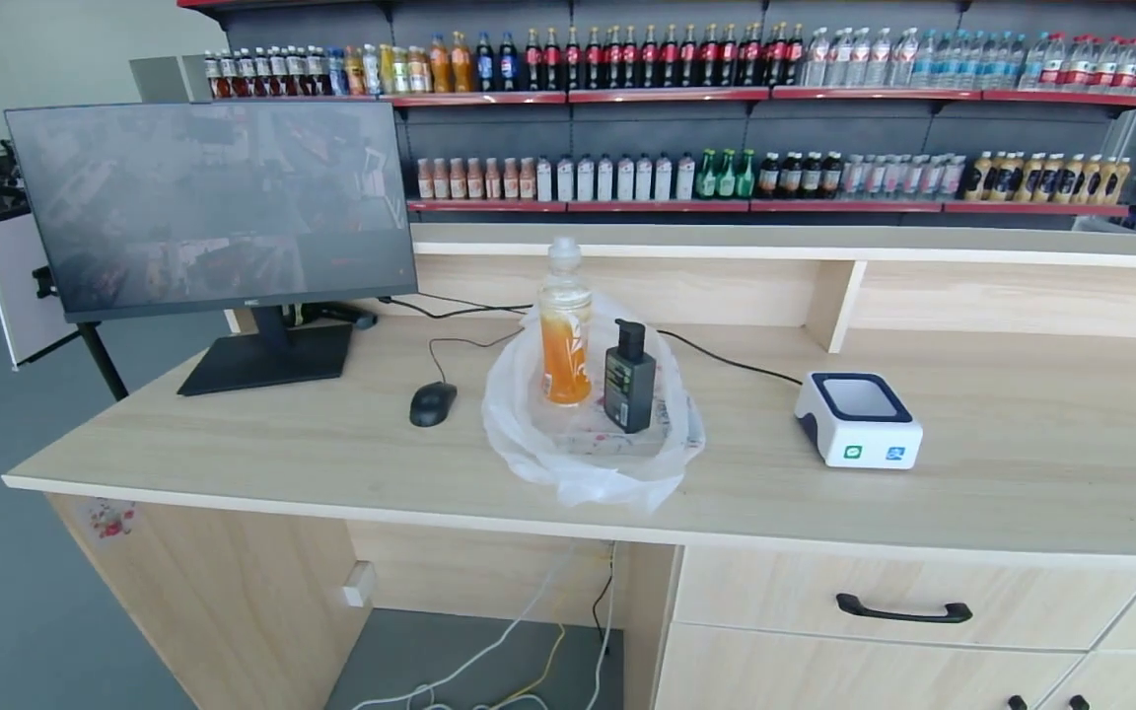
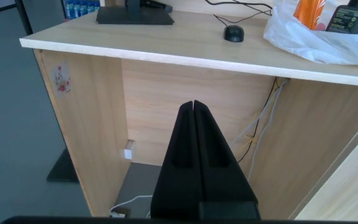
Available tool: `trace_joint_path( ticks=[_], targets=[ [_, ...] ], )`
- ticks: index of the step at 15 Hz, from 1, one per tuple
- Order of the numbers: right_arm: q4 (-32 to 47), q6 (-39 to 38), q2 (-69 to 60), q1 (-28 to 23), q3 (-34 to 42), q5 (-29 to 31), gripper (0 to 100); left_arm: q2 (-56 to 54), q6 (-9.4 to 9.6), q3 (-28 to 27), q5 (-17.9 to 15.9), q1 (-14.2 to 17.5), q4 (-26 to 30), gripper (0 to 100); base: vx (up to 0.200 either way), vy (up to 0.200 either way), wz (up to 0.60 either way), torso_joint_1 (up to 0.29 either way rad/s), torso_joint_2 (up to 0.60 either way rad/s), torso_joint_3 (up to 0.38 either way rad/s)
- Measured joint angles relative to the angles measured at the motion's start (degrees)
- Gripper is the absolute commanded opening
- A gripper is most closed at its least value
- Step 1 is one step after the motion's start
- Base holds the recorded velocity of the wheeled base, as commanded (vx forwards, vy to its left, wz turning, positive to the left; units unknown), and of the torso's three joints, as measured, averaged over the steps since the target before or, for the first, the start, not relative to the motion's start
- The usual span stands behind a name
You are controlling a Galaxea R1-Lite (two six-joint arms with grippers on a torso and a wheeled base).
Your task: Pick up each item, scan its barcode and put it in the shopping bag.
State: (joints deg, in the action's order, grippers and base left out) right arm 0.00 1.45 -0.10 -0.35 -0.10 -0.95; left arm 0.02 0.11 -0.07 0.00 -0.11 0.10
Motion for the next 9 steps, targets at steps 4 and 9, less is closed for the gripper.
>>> trace_joint_path(
  ticks=[4, 9],
  targets=[
    [0.0, 0.0, 0.0, 0.0, 0.0, 0.0, 100, 0.0, -0.16, 0.0, 0.0, 0.1, 0.0, 0, 0.0, -0.2, 0.0, 0.007, 0.0, 0.002],
    [0.0, 0.1, 0.0, 0.0, 0.0, 0.0, 100, 0.0, -0.33, 0.0, 0.0, 0.1, 0.0, 0, 0.0, 0.0, 0.0, 0.0, 0.0, 0.0]
  ],
)
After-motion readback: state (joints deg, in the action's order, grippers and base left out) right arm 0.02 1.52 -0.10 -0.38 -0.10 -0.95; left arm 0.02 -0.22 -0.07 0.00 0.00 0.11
